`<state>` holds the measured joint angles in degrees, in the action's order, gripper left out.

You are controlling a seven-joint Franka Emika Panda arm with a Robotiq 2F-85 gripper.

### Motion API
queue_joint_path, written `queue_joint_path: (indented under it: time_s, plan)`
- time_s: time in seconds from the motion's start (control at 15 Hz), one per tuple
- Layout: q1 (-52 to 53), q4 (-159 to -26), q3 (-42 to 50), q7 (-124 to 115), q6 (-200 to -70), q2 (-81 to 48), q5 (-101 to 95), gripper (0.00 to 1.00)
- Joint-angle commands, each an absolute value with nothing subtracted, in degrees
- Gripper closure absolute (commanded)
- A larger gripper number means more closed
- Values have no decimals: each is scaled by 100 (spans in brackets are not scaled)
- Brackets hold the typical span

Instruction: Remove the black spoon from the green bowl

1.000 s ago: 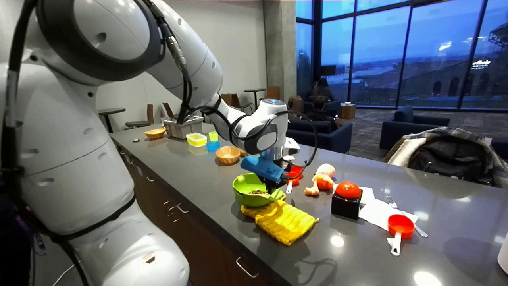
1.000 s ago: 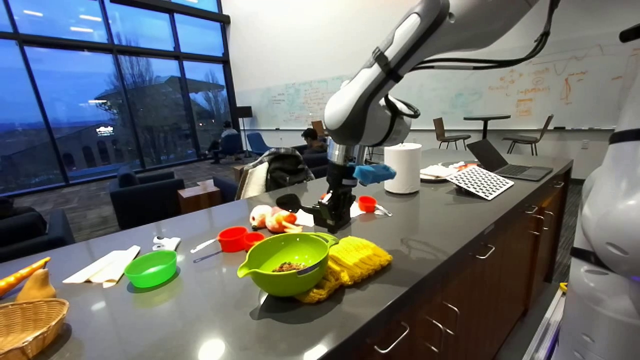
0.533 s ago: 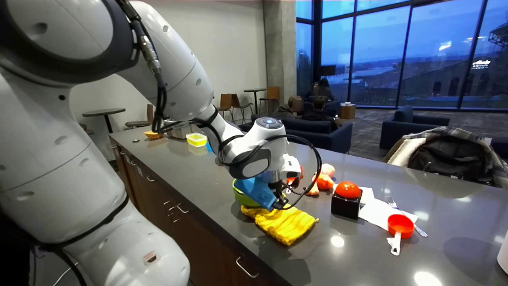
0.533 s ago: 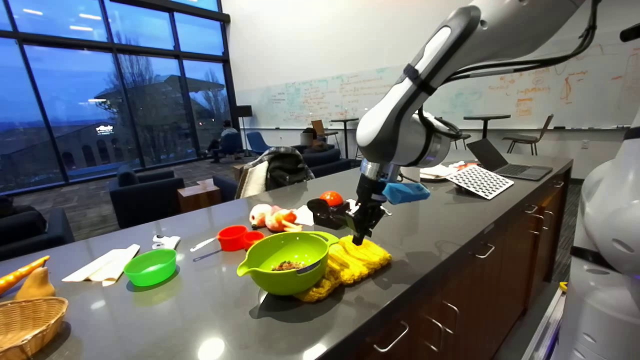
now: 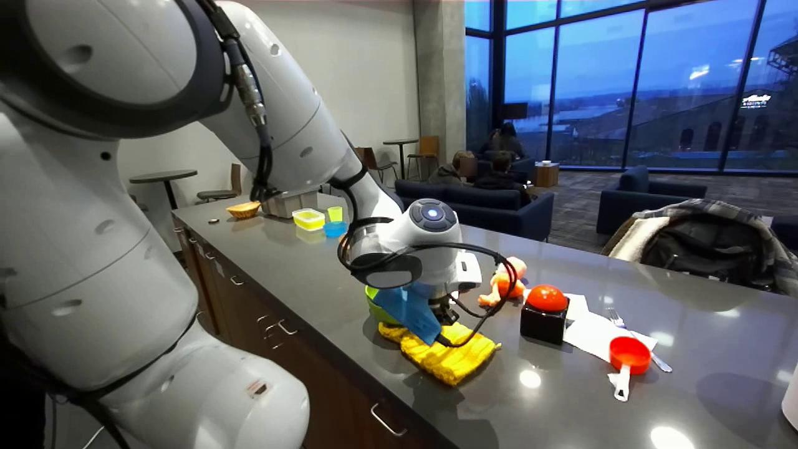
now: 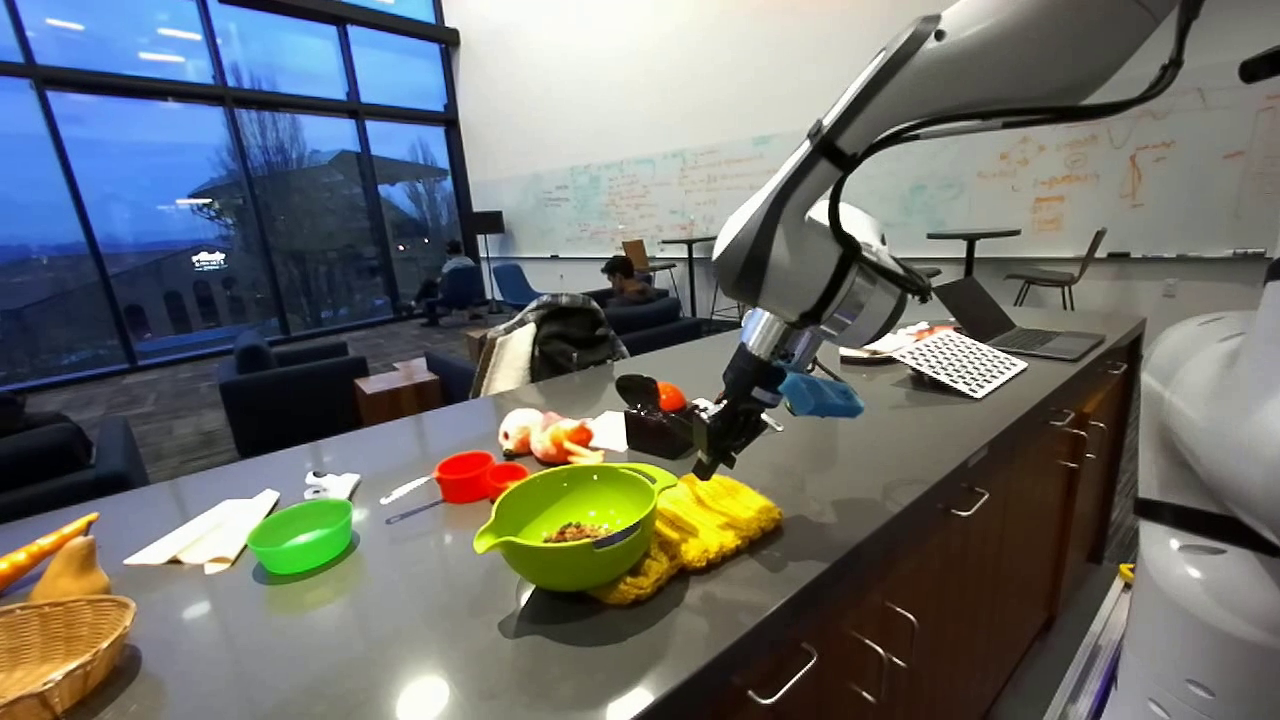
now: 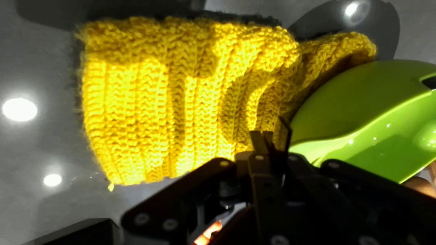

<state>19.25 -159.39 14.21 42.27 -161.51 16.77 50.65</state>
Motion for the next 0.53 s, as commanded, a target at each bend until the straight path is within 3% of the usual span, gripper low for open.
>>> queue_joint_path:
  time_s: [0.0,0.47]
  plan:
    - [2520,-15937,2220,5813,-16035,1735,6342,99]
    - [2644,-15842,3163,8230,-14594,949,7828,99]
